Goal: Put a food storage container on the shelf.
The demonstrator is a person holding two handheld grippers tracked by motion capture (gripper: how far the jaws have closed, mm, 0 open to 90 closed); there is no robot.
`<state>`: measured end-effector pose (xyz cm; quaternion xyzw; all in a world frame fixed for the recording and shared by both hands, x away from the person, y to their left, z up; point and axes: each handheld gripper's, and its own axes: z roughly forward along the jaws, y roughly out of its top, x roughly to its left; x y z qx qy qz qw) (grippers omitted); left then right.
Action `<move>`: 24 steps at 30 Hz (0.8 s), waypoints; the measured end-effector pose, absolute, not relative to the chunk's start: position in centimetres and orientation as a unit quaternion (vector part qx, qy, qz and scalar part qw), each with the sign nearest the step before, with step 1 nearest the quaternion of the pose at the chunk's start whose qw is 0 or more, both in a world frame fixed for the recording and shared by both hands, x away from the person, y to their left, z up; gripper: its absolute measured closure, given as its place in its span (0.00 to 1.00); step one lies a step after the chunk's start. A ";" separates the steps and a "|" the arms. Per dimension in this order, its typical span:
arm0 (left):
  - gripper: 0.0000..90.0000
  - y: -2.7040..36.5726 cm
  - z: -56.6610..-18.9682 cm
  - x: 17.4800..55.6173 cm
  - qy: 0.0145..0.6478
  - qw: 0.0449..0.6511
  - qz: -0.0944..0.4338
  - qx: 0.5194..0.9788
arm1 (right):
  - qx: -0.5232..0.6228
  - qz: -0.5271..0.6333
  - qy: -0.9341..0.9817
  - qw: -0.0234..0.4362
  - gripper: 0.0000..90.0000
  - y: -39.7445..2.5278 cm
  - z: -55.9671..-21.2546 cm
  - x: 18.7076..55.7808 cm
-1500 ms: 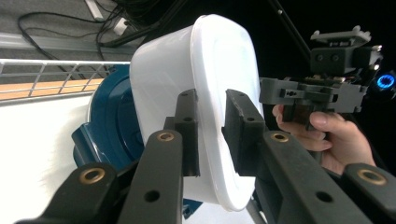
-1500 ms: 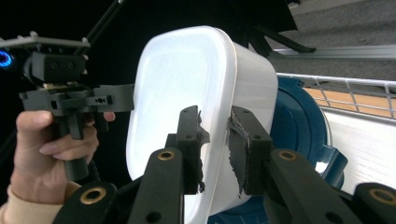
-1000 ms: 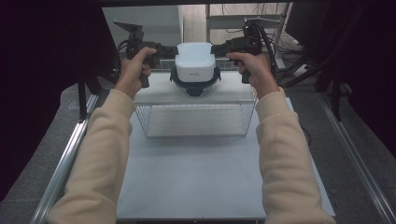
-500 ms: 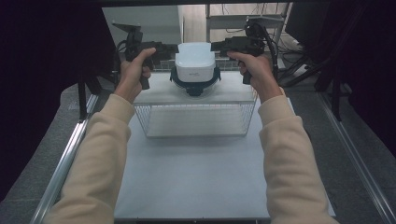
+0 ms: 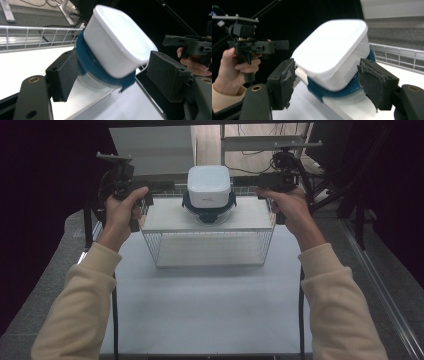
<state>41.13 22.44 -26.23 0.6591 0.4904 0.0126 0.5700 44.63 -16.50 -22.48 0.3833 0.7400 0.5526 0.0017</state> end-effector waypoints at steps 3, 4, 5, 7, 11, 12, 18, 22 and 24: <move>0.27 22.5 -26.6 40.3 0.488 0.569 0.021 0.662 | 0.374 0.556 0.742 0.006 0.32 -16.9 -23.0 43.8; 0.27 22.5 -26.9 39.9 0.486 0.566 0.027 0.665 | 0.371 0.557 0.743 0.005 0.31 -17.1 -23.3 43.5; 0.26 22.5 -27.3 39.2 0.483 0.563 0.033 0.670 | 0.363 0.554 0.749 0.012 0.31 -17.5 -24.0 42.8; 0.26 22.4 -27.8 38.4 0.476 0.565 0.031 0.673 | 0.355 0.548 0.757 0.024 0.31 -17.9 -24.6 42.1; 0.25 22.3 -28.6 37.0 0.467 0.560 0.044 0.682 | 0.349 0.546 0.761 0.041 0.30 -18.6 -25.3 40.8; 0.25 22.3 -28.9 36.4 0.465 0.560 0.047 0.684 | 0.344 0.549 0.760 0.051 0.30 -19.0 -25.9 39.8; 0.24 22.4 -32.3 32.4 0.454 0.550 0.055 0.699 | 0.333 0.539 0.770 0.074 0.28 -20.4 -28.7 36.4; 0.23 22.8 -35.2 30.5 0.456 0.539 0.055 0.707 | 0.329 0.533 0.775 0.083 0.27 -21.4 -31.6 34.5; 0.23 22.9 -36.8 29.7 0.457 0.524 0.058 0.717 | 0.336 0.533 0.773 0.073 0.26 -22.0 -33.3 33.9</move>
